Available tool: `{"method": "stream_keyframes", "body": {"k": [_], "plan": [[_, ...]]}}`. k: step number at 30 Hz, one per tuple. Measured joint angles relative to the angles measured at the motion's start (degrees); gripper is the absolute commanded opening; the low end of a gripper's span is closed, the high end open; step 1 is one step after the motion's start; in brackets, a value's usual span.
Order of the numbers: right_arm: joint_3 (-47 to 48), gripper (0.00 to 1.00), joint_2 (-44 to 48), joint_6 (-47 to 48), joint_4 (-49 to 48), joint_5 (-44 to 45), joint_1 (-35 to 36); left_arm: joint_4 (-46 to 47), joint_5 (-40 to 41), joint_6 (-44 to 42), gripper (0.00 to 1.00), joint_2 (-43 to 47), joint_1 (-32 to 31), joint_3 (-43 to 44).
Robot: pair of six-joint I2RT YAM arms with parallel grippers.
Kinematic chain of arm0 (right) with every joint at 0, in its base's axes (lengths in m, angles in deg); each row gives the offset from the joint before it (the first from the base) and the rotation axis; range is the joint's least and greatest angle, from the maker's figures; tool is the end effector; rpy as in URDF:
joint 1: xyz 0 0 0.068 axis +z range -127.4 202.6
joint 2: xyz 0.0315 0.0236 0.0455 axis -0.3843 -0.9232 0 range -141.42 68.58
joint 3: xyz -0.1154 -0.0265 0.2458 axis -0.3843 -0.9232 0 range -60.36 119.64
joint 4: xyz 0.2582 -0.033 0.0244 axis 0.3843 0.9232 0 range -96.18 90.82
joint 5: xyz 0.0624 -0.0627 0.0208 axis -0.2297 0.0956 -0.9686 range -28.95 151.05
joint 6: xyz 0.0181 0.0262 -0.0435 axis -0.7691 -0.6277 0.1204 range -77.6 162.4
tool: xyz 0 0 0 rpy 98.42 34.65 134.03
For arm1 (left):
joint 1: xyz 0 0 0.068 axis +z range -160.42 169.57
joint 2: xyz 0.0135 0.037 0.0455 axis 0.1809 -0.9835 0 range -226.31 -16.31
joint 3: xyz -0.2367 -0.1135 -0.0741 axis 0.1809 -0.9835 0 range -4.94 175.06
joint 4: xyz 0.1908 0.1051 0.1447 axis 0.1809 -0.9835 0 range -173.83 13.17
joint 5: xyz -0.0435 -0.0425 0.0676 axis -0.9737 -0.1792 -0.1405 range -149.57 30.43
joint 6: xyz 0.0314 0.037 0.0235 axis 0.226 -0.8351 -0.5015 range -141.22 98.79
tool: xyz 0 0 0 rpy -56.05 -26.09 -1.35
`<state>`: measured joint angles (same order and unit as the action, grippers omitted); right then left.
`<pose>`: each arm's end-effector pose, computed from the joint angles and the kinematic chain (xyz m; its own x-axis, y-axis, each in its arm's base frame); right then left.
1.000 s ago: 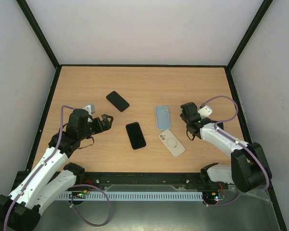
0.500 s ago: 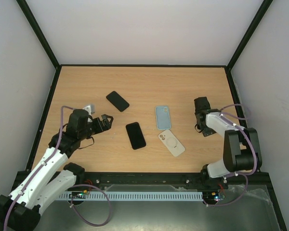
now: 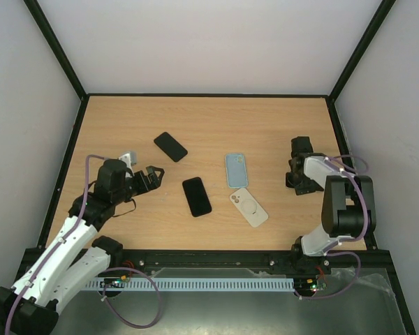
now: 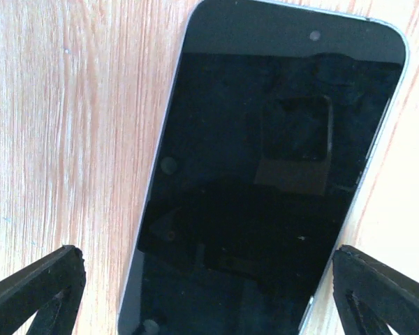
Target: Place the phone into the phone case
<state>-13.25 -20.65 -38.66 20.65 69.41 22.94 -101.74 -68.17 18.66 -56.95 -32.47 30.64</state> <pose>0.2777 -0.0036 0.1558 -0.0994 0.9768 -0.1899 0.9291 0.1594 0.3336 0.1498 -0.0663 0.2689 -0.6704 -0.4122 -0.6170 0.0803 0.7863 -0.6126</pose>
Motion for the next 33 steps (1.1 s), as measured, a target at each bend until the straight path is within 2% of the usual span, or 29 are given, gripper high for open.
{"method": "stream_keyframes", "body": {"k": [16, 22, 25, 29, 33], "plan": [[6.88, 0.92, -7.91, 1.75, 2.47, -0.83, -0.76, -0.13, -0.17, 0.02, 0.99, 0.98, 0.0, 0.0], [8.39, 0.83, -9.46, 3.48, 4.57, -0.92, -0.76, -0.35, -0.15, 0.02, 0.99, 1.25, 0.0, 0.0], [8.46, 0.81, -9.53, 3.85, 5.03, -0.96, -0.76, -0.35, -0.15, 0.02, 1.0, 1.49, 0.0, 0.0], [8.33, 0.73, -9.44, 4.09, 4.9, -1.09, -0.76, -0.35, -0.13, 0.09, 0.99, 1.57, 0.0, 0.0], [7.26, 0.7, -8.61, 5.99, 3.17, -1.62, -0.74, -0.33, -0.11, 0.13, 1.0, 1.55, 0.15, 0.0]]}}
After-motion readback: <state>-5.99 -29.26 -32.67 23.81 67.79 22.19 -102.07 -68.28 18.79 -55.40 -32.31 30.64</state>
